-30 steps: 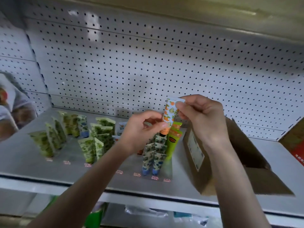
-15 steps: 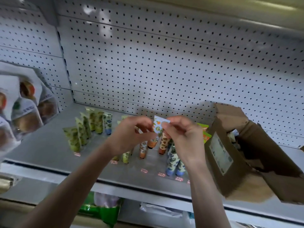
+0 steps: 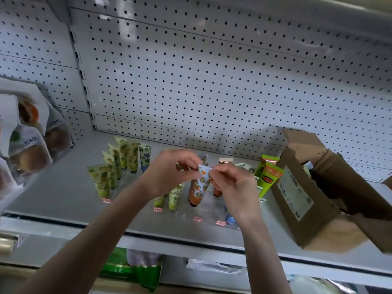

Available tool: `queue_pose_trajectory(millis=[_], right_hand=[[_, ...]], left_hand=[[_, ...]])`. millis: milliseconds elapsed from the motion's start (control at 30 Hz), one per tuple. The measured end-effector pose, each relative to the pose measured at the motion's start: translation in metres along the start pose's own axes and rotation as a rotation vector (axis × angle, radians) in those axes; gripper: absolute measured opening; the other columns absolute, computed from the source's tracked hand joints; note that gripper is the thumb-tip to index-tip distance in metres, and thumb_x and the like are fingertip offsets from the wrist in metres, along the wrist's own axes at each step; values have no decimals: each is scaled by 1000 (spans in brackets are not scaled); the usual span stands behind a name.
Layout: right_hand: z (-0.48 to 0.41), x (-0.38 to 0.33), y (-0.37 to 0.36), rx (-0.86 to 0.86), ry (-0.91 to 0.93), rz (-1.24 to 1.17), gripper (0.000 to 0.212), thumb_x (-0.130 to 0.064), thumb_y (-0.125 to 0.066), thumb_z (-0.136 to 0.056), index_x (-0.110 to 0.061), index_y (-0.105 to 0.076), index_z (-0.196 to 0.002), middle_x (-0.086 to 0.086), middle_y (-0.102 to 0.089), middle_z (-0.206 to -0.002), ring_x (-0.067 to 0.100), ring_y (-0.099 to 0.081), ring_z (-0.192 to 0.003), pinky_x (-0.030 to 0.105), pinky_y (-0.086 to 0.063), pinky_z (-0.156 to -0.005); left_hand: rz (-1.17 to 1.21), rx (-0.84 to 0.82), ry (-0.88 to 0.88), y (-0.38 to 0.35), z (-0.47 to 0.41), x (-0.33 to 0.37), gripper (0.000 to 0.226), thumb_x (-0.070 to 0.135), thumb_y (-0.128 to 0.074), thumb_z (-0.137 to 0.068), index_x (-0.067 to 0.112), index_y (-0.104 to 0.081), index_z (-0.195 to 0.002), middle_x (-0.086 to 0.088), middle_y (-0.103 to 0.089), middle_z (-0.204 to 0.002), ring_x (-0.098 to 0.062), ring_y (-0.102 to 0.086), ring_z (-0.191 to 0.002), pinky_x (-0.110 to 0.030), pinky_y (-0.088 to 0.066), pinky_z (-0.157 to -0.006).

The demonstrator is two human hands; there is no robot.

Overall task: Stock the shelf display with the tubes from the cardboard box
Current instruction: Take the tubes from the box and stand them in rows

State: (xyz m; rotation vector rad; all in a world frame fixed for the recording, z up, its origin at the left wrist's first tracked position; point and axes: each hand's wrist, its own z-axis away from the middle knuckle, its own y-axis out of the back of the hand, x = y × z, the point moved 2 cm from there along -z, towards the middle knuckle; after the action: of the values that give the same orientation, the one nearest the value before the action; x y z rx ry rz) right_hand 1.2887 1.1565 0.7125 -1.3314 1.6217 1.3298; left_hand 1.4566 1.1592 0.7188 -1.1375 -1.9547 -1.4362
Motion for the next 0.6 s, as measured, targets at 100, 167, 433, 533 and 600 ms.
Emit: queue_pose_trajectory(millis=[100, 167, 433, 533, 600], right_hand=[[1, 4, -2, 23, 4, 44, 15, -7, -67, -83, -20, -70, -78, -19, -60, -54, 0, -56, -53, 22, -46, -63], [3, 8, -4, 34, 3, 66, 21, -7, -68, -83, -26, -68, -74, -18, -63, -58, 0, -57, -55, 23, -48, -65], [6, 21, -11, 16, 7, 164, 8, -5, -68, -82, -11, -73, -81, -15, -65, -70, -1, -59, -62, 16, -47, -66], [6, 24, -14, 16, -36, 152, 8, -5, -68, -82, -12, -73, -81, -14, -65, -69, -1, -59, -61, 19, -48, -66], [7, 26, -16, 17, -51, 164, 7, -5, -69, -82, -11, -73, -82, -15, -65, -70, 0, -60, -62, 22, -51, -69]], left_hand=[[-57, -23, -46, -1, -2, -1, 11, 17, -74, -77, 26, -69, -83, 20, -65, -79, 5, -60, -79, -5, -41, -70], [-128, -27, -94, -1, -2, -2, 5, 18, -71, -80, 17, -73, -84, 19, -63, -77, 2, -58, -78, -6, -39, -72], [-293, -30, -55, -6, -4, -17, 16, 53, -55, -73, 40, -64, -75, 17, -57, -88, -14, -50, -96, -46, -40, -89], [-321, -26, -58, -6, -4, -20, 24, 56, -52, -72, 38, -66, -74, 16, -56, -90, -13, -49, -96, -45, -38, -89], [-352, -15, -49, -8, -3, -21, 23, 51, -54, -76, 33, -68, -76, 16, -54, -93, -9, -41, -96, -38, -33, -90]])
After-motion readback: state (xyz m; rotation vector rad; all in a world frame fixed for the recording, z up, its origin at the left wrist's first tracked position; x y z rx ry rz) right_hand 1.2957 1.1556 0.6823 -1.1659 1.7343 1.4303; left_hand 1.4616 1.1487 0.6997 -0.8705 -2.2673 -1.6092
